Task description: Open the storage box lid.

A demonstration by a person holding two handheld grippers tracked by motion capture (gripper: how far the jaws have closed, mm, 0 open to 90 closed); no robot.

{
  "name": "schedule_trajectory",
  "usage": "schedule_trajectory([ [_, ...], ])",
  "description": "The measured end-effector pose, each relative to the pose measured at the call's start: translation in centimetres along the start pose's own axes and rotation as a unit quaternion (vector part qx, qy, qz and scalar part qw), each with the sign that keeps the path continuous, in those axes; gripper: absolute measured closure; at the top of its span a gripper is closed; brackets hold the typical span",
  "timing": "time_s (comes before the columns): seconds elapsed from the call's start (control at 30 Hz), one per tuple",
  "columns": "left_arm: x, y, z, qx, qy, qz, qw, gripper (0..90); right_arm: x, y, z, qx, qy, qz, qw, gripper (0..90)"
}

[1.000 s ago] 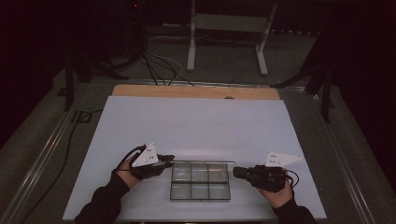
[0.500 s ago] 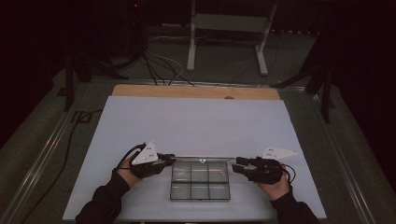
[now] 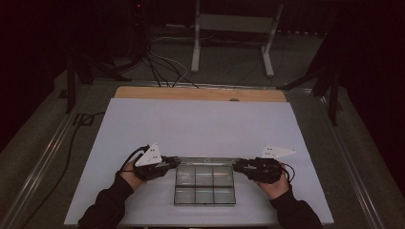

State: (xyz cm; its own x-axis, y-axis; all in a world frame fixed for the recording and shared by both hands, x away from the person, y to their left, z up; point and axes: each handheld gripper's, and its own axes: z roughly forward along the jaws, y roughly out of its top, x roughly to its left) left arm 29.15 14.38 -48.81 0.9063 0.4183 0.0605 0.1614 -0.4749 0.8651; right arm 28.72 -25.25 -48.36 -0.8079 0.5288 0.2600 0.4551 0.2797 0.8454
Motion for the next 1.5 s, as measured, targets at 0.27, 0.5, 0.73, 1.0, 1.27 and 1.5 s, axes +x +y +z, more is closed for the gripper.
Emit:
schedule_trajectory([
  [0.27,0.2,0.1,0.2,-0.002,0.000,-0.012,0.9999,81.4,-0.1,0.2,0.3,-0.010,-0.006,-0.001,0.9999,77.1],
  [0.5,0.5,0.1,0.3,-0.005,0.001,-0.019,0.9998,82.9,-0.2,0.3,0.5,-0.016,-0.017,0.008,0.9997,79.0],
  [0.73,0.9,0.2,0.5,-0.007,0.003,-0.028,0.9996,84.5,-0.3,0.4,0.8,-0.021,-0.033,0.017,0.9991,81.1],
  [1.0,1.3,0.1,0.7,-0.010,0.001,-0.037,0.9993,84.3,-0.5,0.5,1.1,-0.023,-0.040,0.032,0.9984,81.1],
  [1.27,1.8,0.0,1.0,-0.012,0.000,-0.049,0.9987,83.8,-0.5,0.7,1.7,-0.021,-0.056,0.031,0.9977,80.9],
  [1.5,2.2,0.0,1.1,-0.009,-0.007,-0.070,0.9975,83.6,-0.3,0.8,2.1,-0.020,-0.069,0.030,0.9970,80.9],
])
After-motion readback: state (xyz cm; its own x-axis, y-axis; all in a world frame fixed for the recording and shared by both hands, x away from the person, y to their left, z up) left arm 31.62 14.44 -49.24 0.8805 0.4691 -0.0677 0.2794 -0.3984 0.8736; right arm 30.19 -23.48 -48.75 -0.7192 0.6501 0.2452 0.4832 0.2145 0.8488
